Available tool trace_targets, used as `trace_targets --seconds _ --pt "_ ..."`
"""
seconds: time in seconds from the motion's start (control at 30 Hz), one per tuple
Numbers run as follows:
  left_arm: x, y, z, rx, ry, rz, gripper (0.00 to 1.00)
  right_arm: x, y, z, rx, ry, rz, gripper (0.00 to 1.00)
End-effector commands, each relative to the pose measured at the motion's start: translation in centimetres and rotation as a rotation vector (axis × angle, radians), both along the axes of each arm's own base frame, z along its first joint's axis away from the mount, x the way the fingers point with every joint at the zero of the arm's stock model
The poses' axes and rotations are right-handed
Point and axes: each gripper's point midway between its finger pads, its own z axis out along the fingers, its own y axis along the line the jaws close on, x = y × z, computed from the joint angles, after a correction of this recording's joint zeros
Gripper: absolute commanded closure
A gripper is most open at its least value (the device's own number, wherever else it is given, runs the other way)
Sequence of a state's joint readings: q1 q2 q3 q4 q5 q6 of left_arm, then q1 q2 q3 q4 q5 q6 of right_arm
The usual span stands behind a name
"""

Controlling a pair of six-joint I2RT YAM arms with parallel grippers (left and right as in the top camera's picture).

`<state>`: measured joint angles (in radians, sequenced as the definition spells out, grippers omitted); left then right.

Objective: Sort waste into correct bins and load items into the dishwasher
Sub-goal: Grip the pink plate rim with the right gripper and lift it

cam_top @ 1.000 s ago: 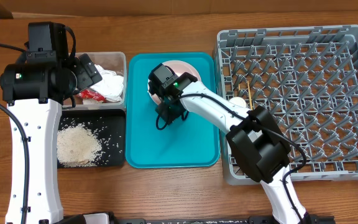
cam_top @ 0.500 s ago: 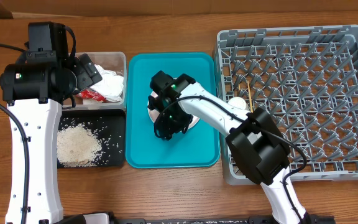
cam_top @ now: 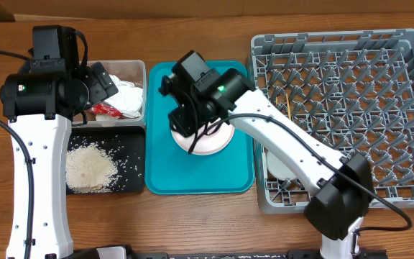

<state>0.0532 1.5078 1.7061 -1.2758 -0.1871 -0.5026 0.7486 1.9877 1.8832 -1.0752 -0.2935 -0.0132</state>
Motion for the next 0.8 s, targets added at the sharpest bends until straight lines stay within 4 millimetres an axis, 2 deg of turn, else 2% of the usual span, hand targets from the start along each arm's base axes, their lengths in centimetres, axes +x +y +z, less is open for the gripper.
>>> trace_targets --seconds 0.0,0.37,0.77 --pt "0.1 -0.1 0.0 -0.002 -0.002 0.001 0.0 0.9 0.1 -1.1 -0.017 0.008 -0.08 0.67" --pt "0.1 -0.1 0.0 -0.002 -0.002 0.001 0.0 4.1 -1.1 -6.0 -0.152 -0.046 -0.223 0.65" --pt "0.1 -0.1 0.0 -0.002 -0.002 0.001 0.0 5.1 -1.4 -9.8 -0.223 -0.044 -0.239 0.66"
